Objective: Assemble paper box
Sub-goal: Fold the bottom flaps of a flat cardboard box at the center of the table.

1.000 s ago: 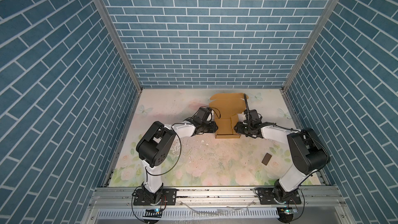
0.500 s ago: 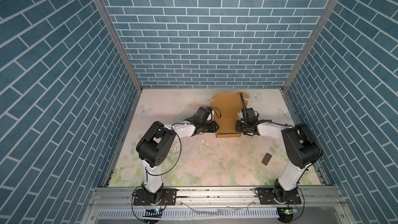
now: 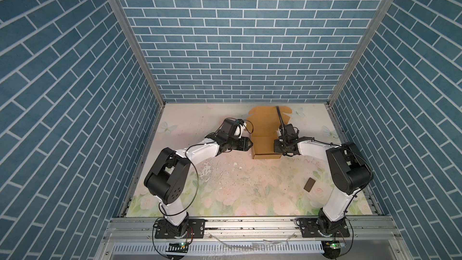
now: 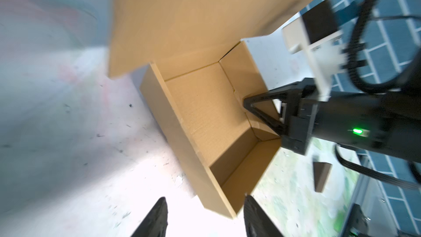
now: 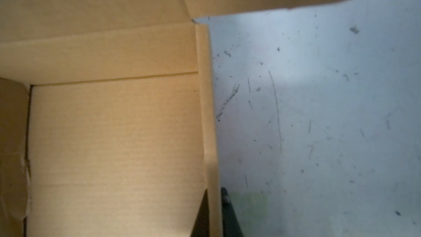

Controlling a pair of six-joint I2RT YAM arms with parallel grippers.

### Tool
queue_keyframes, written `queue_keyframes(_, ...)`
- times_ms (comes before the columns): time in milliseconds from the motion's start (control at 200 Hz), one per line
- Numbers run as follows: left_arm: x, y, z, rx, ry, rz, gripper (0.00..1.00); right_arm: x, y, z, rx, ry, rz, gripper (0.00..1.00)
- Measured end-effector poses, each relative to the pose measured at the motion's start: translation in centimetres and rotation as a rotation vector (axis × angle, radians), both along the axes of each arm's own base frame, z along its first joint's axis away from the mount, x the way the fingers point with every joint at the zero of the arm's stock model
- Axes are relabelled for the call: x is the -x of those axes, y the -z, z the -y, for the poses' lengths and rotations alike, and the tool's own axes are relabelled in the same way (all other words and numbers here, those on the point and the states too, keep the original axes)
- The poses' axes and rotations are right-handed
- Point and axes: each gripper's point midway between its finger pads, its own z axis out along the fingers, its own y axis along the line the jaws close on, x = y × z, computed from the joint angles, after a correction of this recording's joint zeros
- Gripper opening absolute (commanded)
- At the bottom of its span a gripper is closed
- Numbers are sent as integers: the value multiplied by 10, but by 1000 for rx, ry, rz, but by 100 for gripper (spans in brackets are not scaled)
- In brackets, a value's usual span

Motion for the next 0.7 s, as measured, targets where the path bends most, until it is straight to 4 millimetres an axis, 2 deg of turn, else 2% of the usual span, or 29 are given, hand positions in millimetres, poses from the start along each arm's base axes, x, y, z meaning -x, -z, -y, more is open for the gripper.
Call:
queue_keyframes(115,-6,-29,-23,58,-11,41,57,0,0,1,13,-11,2,11)
queue_keyframes(250,-19,-43,-55,80,-56,69,58,5,5,3,31,-20,-24,21)
queue_keyframes(490,-43,-46,-105,65,-154,98,58,1,3,3,45,-32,-15,30)
queue_keyframes(700,-46,-44,-126,64,-200,102,59,-7,3,3,59,-33,6,34)
